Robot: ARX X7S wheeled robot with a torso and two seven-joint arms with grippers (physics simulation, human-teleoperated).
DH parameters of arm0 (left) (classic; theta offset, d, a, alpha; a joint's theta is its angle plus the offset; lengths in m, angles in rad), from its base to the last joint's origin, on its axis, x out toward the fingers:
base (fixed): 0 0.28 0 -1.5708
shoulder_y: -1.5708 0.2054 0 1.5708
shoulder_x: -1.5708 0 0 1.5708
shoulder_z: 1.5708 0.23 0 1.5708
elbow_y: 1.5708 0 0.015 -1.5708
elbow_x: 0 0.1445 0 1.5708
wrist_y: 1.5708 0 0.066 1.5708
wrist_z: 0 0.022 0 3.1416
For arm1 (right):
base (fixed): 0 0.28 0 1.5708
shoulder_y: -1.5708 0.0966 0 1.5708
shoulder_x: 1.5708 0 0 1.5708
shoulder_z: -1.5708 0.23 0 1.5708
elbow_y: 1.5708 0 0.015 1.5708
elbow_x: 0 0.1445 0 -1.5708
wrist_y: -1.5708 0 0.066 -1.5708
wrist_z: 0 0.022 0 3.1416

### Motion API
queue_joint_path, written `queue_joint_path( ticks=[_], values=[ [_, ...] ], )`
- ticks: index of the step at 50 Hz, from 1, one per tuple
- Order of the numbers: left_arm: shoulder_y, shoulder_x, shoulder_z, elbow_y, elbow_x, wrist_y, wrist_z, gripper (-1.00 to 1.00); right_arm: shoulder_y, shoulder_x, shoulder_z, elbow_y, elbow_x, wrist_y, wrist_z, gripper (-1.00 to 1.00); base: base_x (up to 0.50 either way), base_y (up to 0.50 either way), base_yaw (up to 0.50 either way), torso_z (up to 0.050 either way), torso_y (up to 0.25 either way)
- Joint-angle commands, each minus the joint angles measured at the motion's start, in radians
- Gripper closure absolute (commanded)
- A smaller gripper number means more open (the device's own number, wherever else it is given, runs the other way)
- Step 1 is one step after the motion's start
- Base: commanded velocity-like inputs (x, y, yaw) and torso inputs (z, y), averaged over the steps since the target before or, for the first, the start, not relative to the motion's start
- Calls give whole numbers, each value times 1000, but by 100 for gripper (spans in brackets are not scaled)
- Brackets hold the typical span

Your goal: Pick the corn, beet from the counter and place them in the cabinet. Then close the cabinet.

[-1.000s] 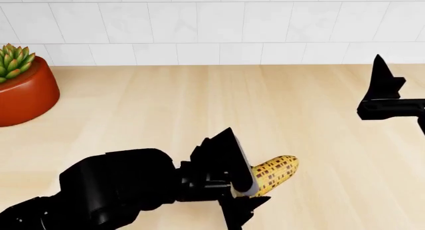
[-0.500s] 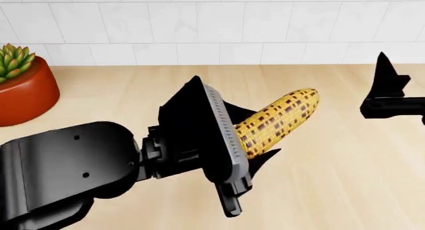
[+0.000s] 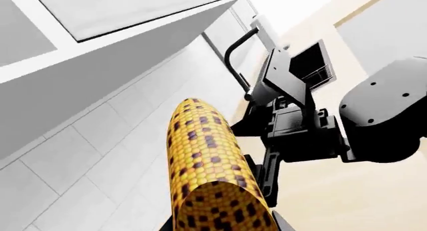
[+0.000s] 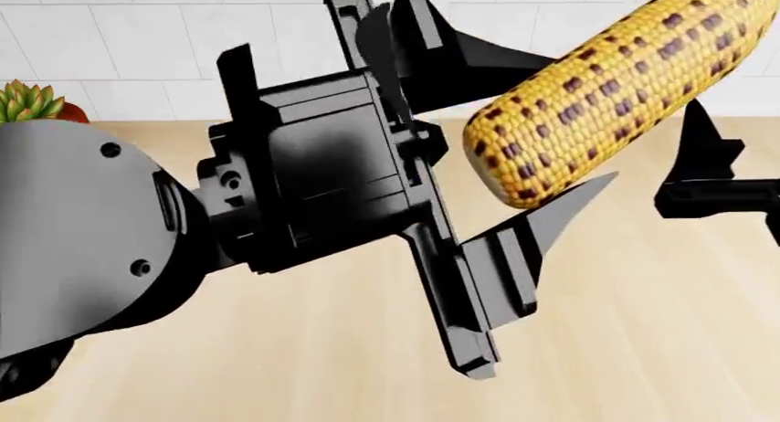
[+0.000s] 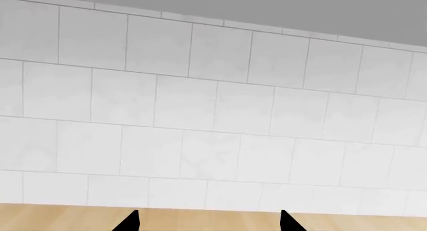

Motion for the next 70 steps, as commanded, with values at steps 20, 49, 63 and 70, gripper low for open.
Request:
queue_joint_path(
  ticks=[20, 49, 63, 70],
  values=[
    [-347, 80, 40, -225, 136, -34, 67, 100, 7, -13, -38, 4, -17, -13, 1, -100, 0, 0, 0, 0, 0],
    [-575, 185, 159, -662, 449, 169, 264, 100, 28, -15, -74, 13, -22, -15, 5, -100, 0, 0, 0, 0, 0],
    [-617, 249, 105, -829, 469, 208, 224, 100, 12, -19, -78, 12, -32, -26, 1, -100, 0, 0, 0, 0, 0],
    [-620, 271, 81, -910, 478, 226, 197, 100, 0, -21, -80, 17, -48, -37, -10, -100, 0, 0, 0, 0, 0]
  ],
)
